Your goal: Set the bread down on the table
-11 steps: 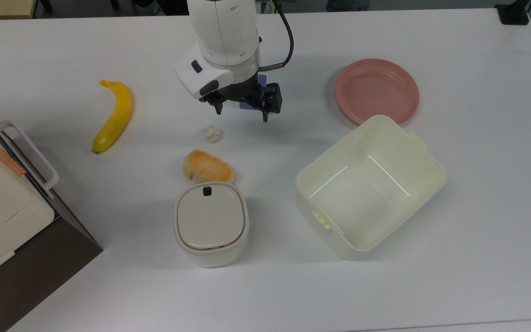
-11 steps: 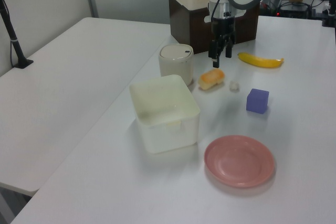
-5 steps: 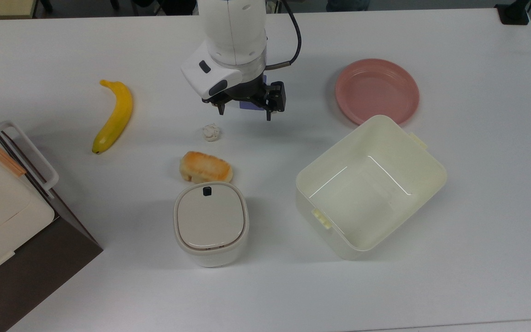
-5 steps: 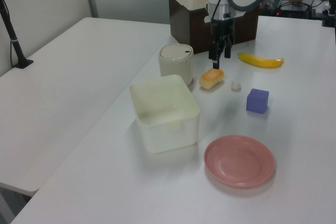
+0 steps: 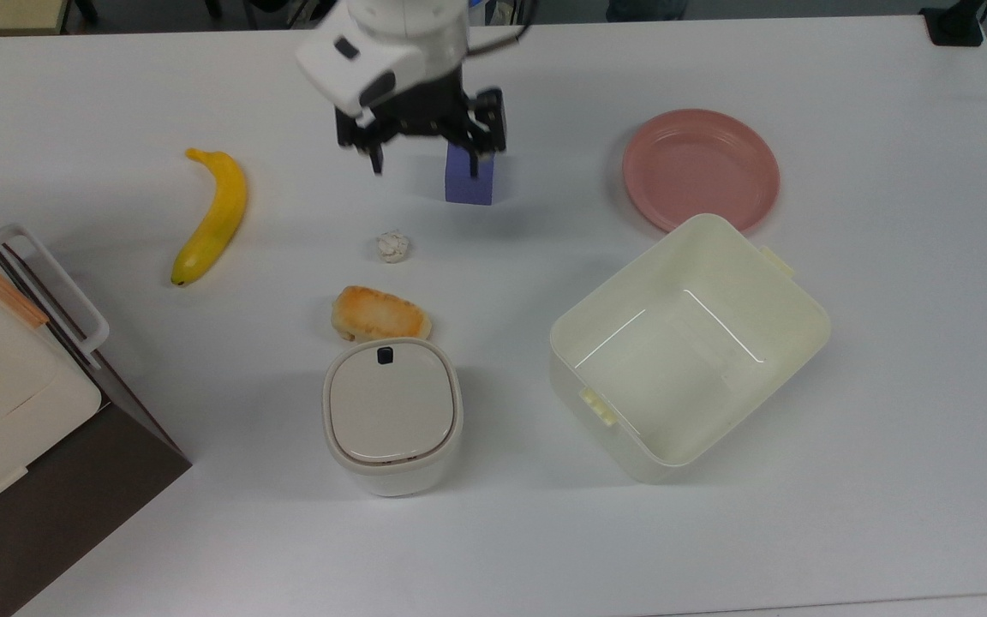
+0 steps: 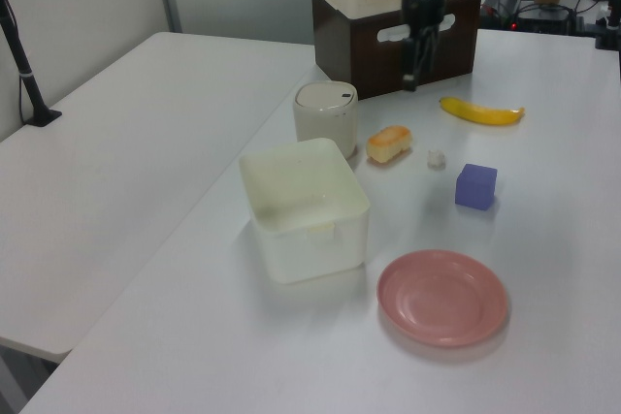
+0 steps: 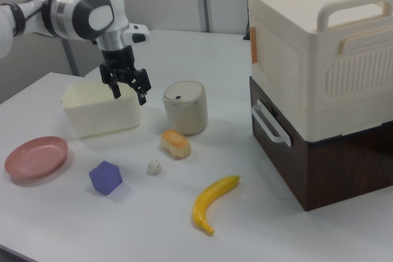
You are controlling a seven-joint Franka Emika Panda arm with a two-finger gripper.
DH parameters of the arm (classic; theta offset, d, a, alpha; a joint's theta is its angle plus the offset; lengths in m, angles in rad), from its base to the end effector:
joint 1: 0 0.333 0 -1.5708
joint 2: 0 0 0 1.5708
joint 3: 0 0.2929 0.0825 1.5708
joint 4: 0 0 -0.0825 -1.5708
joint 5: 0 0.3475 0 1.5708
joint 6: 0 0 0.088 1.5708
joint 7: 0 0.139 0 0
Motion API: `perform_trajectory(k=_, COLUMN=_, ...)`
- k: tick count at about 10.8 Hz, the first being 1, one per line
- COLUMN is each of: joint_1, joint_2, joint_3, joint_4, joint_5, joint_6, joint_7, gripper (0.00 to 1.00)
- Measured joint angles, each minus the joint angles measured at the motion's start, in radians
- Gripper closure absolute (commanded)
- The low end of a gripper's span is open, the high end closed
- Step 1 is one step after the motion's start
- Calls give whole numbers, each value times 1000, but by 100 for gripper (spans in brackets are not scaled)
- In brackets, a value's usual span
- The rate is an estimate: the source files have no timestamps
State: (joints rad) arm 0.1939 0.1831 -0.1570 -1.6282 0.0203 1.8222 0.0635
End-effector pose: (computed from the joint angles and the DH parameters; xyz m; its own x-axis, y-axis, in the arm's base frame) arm 0.5801 0.0290 0.4665 0.9995 -0.0287 0.0137 -0.0288 -0.9996 0.0079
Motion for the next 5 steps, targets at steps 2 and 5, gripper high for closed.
perform_trajectory(k=2, joint_1=-99, joint_2=-46, joint_3=103, joint_4=-8, joint_5=-59, joint_6=-84, joint_7=-2, gripper=0)
perform_trajectory(k=5, joint_1=-163, joint_2=-102, joint_3=118, joint_4=-12, joint_5=-67, joint_6=-123, joint_7=1, gripper=0)
